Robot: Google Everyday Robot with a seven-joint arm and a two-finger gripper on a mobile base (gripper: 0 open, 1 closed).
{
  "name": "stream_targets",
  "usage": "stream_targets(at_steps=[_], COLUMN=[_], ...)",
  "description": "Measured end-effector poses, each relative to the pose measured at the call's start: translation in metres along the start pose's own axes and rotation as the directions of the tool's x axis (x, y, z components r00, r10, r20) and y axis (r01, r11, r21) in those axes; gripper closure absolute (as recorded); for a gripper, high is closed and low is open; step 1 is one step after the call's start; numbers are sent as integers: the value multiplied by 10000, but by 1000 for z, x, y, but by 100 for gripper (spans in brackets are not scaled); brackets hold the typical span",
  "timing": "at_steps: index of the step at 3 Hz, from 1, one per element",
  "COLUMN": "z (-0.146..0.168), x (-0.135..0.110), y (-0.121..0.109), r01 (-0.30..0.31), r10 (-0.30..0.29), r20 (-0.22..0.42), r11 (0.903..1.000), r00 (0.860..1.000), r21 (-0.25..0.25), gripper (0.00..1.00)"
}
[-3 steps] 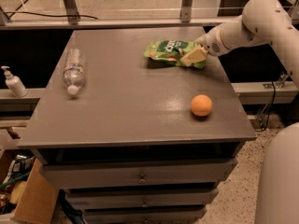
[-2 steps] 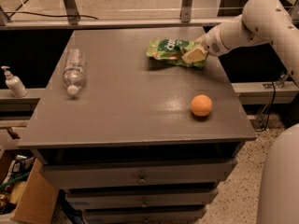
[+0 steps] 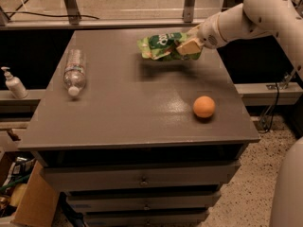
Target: Move green rice chip bag near water bottle
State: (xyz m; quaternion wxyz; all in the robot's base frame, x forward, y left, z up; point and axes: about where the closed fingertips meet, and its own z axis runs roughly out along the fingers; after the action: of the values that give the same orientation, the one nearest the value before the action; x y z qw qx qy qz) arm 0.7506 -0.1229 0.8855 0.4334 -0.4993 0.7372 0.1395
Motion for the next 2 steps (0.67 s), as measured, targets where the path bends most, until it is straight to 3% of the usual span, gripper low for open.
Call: stream_targets(at_steps=[1, 2], z=[6, 19], x=[-35, -64], y=[23, 49], r01=[774, 1716], r10=[-758, -1670], r20=[391, 555], r11=[9961, 9810], r00=[9964, 9844], r21=[-427, -908], gripper=[100, 100])
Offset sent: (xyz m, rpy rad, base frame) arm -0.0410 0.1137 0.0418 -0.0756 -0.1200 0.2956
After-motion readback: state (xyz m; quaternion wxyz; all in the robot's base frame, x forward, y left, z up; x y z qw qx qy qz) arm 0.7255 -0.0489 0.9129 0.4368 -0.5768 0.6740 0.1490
